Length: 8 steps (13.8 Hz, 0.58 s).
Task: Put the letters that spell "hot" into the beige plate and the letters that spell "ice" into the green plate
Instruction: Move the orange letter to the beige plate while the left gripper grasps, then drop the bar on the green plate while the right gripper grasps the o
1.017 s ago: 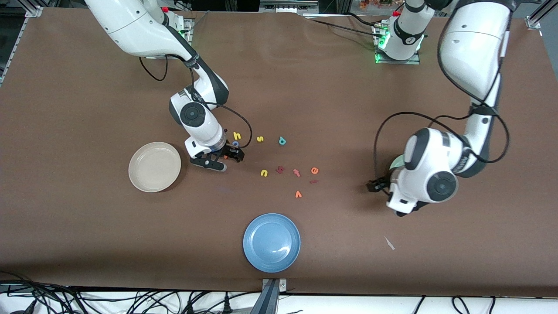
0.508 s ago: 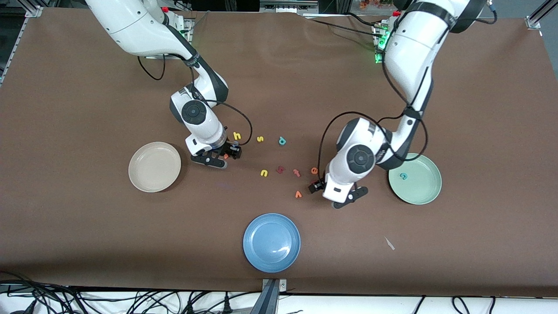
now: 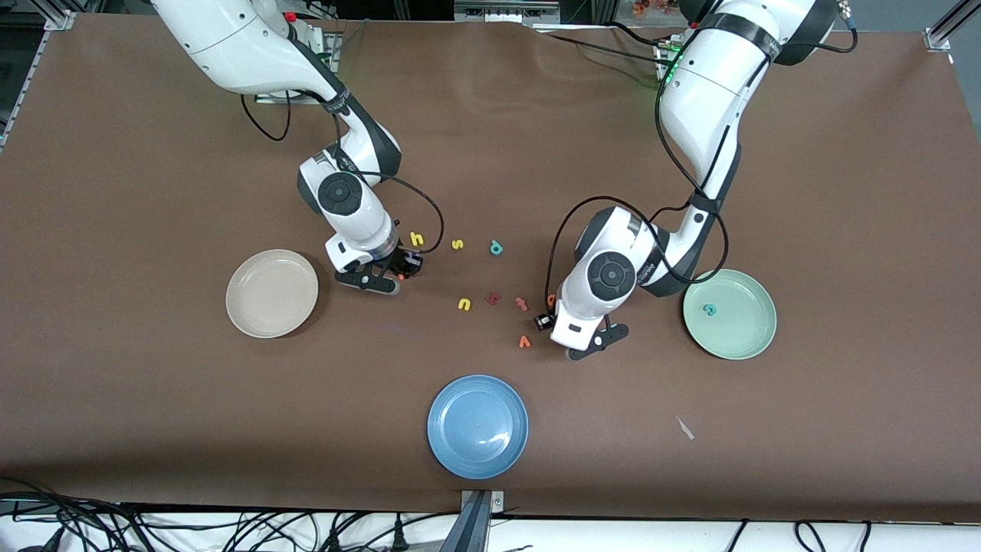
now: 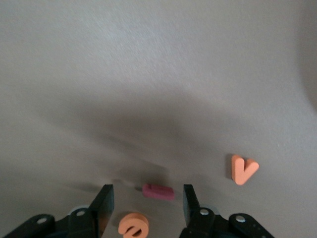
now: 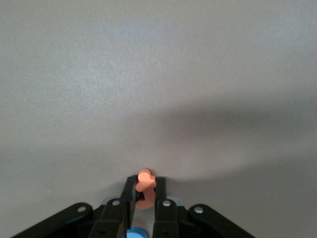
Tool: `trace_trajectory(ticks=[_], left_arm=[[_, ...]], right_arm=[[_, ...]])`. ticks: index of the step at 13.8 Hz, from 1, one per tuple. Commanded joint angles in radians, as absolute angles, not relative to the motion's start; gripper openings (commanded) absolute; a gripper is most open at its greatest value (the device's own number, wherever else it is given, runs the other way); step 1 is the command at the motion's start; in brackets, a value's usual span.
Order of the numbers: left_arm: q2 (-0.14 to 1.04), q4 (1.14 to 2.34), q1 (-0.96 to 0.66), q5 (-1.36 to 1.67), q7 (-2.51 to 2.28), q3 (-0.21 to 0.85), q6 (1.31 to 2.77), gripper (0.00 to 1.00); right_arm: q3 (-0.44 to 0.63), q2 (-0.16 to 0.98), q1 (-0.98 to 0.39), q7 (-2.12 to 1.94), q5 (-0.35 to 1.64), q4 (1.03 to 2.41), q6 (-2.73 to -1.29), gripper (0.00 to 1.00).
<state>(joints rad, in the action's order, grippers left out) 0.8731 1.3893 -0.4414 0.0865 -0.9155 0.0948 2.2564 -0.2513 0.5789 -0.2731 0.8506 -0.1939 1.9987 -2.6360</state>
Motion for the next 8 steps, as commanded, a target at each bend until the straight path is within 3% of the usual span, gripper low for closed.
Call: trace_trajectory(ticks=[1,5,8], left_arm=[[0.893,1.376,-0.460,0.107,-0.907,0.081,2.293,0.60],[0.908,1.376,-0.469,0.104,-0.902,0.080,2.316,0.60],[0.913,1.378,-0.469,0.106,-0.907,0.080,2.316,0.49]], right_arm=[[-0.244,0.499,-0.194,0.664,-0.201,1.974,-2.489,0.09],[-0.230,0.393,-0.071,0.324,-0.190,1.971,-2.311,0.10],[-0.192,0.370,-0.011,0.178,-0.190,1.979,-2.250,0.19]])
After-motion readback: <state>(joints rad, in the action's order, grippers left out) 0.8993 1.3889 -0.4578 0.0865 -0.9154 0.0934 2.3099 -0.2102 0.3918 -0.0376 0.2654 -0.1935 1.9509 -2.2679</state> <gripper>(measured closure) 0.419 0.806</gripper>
